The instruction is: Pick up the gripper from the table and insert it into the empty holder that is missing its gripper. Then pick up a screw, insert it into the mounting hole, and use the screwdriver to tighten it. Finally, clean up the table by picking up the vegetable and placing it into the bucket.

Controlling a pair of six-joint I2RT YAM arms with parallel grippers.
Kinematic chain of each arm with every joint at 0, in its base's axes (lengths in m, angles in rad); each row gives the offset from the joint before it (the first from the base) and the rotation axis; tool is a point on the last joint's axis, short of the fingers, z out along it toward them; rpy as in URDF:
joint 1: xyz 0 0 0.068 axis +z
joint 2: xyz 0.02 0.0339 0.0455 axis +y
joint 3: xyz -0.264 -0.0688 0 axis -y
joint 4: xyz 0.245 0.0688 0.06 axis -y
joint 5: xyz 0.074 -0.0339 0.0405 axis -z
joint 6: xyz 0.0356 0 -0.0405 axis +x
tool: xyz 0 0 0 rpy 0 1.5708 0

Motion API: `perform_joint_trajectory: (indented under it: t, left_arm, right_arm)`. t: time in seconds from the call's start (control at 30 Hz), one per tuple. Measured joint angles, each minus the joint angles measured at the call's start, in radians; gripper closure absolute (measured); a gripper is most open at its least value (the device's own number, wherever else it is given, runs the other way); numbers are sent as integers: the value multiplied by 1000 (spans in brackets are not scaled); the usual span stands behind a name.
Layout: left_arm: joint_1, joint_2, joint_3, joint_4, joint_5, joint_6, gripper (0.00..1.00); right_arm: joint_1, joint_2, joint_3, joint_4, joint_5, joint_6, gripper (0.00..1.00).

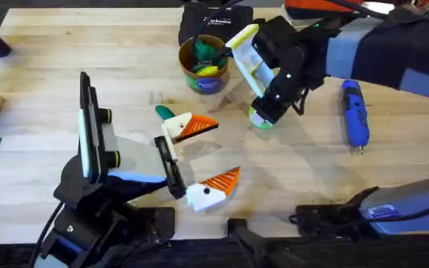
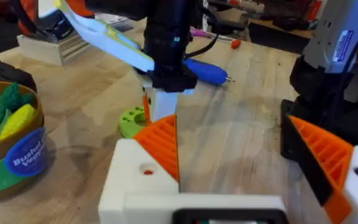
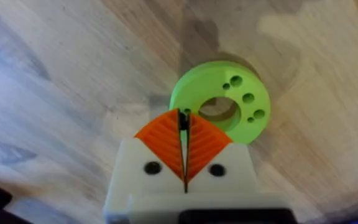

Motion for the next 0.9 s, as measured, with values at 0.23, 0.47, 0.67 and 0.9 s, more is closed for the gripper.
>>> perform_joint_trajectory:
  t: [0.23, 0.47, 0.67, 0.9]
  left_arm:
    - [0, 0, 0, 0, 0, 0, 15]
    - [0, 0, 0, 0, 0, 0, 15]
    - [0, 0, 0, 0, 0, 0, 15]
    - [0, 0, 0, 0, 0, 0, 16]
  right_arm:
    - [0, -22, 97, -128, 62, 1, 993]
    - [5, -122, 264, -241, 106, 1, 993]
    - [95, -167, 436, -275, 112, 1, 994]
    - [308, -154, 574, -275, 108, 13, 994]
